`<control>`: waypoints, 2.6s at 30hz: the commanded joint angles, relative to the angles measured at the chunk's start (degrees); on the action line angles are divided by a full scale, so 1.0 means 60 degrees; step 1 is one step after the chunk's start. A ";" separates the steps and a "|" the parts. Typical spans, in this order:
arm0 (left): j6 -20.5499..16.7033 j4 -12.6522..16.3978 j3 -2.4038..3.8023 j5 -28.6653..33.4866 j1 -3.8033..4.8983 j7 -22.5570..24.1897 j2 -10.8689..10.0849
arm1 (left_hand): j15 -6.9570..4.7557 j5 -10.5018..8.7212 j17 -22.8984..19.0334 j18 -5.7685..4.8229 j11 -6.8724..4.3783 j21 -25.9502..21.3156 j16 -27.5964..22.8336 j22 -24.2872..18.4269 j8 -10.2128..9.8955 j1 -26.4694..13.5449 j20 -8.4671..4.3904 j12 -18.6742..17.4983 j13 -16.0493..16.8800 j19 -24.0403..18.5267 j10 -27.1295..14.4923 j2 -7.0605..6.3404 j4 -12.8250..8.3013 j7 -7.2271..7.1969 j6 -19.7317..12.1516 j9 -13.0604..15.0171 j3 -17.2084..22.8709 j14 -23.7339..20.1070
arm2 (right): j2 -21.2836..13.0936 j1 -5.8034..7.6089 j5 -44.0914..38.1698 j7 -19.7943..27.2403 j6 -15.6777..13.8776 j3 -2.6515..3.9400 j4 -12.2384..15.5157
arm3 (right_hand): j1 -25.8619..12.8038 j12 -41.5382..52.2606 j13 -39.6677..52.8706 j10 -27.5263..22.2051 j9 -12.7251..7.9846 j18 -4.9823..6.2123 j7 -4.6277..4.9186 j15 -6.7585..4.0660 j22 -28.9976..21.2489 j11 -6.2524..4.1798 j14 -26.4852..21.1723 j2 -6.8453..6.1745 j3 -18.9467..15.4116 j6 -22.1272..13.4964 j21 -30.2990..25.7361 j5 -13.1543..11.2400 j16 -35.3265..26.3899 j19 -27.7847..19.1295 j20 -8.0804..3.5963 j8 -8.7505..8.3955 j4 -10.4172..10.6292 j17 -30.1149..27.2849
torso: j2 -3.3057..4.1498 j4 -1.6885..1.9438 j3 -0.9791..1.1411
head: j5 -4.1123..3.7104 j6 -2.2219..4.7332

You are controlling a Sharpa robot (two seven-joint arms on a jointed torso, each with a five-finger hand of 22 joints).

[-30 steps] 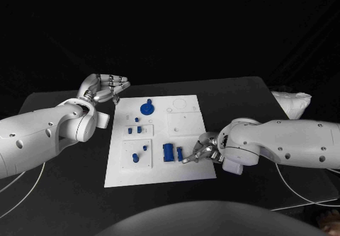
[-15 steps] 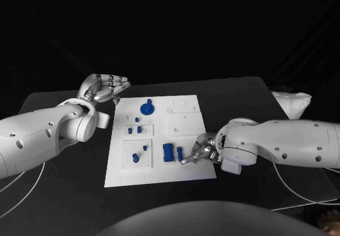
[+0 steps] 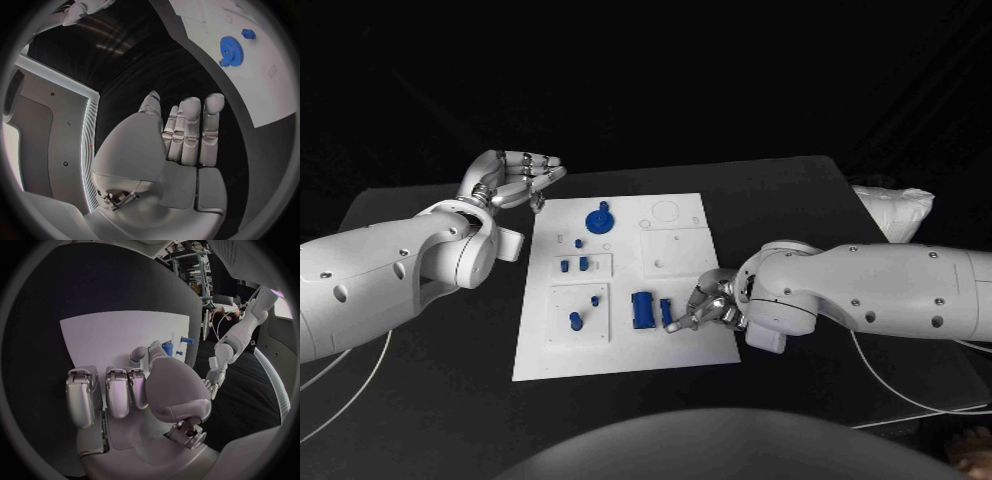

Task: Assemble the parts on the task board

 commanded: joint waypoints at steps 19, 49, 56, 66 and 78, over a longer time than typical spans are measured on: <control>0.0125 0.0003 0.0007 -0.0039 0.0001 0.0058 0.0019 | 0.0007 0.0043 -0.0007 0.0077 0.0006 -0.0053 -0.0053 -0.0006 -0.0040 0.0011 0.0008 -0.0037 0.0006 0.0088 -0.0036 0.0106 0.0010 0.0015 -0.0077 -0.0014 -0.0044 -0.0002 | 0.0080 -0.0018 -0.0209 0.0023 -0.0182 -0.0003 -0.0112 | 0.0580 0.0037 0.2516 0.1001 0.0206 -0.0135 -0.0041 -0.0107 0.2511 -0.0098 0.0996 0.0405 0.0114 -0.0067 0.0043 -0.0039 0.0039 0.0999 -0.0081 -0.0053 -0.0187 0.2516 | -0.0004 0.0007 -0.0004 | -0.0018 0.0001; 0.0110 0.0004 0.0007 -0.0041 0.0001 0.0069 0.0004 | 0.0007 0.0044 -0.0004 0.0078 0.0006 -0.0069 -0.0054 -0.0006 -0.0041 0.0034 0.0007 -0.0039 0.0005 0.0091 -0.0038 0.0125 0.0010 0.0015 -0.0080 -0.0015 -0.0042 -0.0001 | -0.0077 -0.0018 -0.0060 0.0909 -0.0836 -0.0003 0.0051 | 0.1367 0.0037 0.2516 0.1001 0.0915 -0.0135 -0.0068 -0.0148 0.2511 -0.0122 0.0996 -0.0360 0.0060 0.0671 0.0043 0.0018 0.0039 0.0999 -0.0119 0.0421 -0.0963 0.2516 | 0.0001 -0.0006 -0.0004 | 0.0002 0.0001; 0.0107 -0.0009 0.0007 -0.0041 0.0001 0.0067 0.0001 | 0.0007 0.0044 -0.0004 0.0078 0.0006 -0.0069 -0.0054 -0.0006 -0.0041 0.0034 0.0007 -0.0039 0.0005 0.0091 -0.0038 0.0125 0.0010 0.0015 -0.0080 -0.0015 -0.0042 -0.0001 | -0.0106 -0.0018 0.0008 0.0875 -0.0771 -0.0003 0.0057 | 0.1288 0.0037 0.2516 0.1001 0.0916 -0.0135 -0.0062 -0.0147 0.2511 -0.0118 0.0996 -0.0443 0.0066 0.0641 0.0043 0.0019 0.0039 0.0999 -0.0120 0.0357 -0.0911 0.2516 | 0.0002 0.0003 -0.0002 | -0.0012 0.0001; 0.0108 -0.0010 0.0007 -0.0041 0.0001 0.0057 -0.0004 | 0.0007 0.0044 -0.0004 0.0078 0.0006 -0.0069 -0.0054 -0.0006 -0.0041 0.0034 0.0007 -0.0039 0.0005 0.0091 -0.0038 0.0125 0.0010 0.0015 -0.0080 -0.0015 -0.0042 -0.0001 | -0.0111 -0.0018 -0.0018 0.0647 -0.0611 -0.0003 0.0055 | 0.1468 0.0037 0.2516 0.1001 0.0955 -0.0135 -0.0077 -0.0152 0.2511 -0.0128 0.0996 -0.0440 0.0260 0.0633 0.0043 0.0051 0.0039 0.0999 -0.0124 0.0282 -0.0990 0.2516 | 0.0003 -0.0003 -0.0005 | -0.0019 0.0001; 0.0117 -0.0013 0.0008 -0.0043 0.0001 0.0066 0.0010 | 0.0007 0.0045 0.0002 0.0079 0.0006 -0.0084 -0.0052 -0.0005 -0.0039 0.0061 0.0007 -0.0039 0.0005 0.0096 -0.0040 0.0146 0.0009 0.0014 -0.0080 -0.0014 -0.0040 0.0002 | -0.0094 -0.0019 -0.0044 0.0360 -0.0396 -0.0003 0.0048 | 0.1691 0.0037 0.2516 0.1001 0.0975 -0.0135 -0.0083 -0.0162 0.2511 -0.0135 0.0996 -0.0378 0.0462 0.0603 0.0043 0.0096 0.0039 0.0999 -0.0133 0.0150 -0.1122 0.2516 | 0.0000 0.0006 0.0000 | -0.0024 0.0001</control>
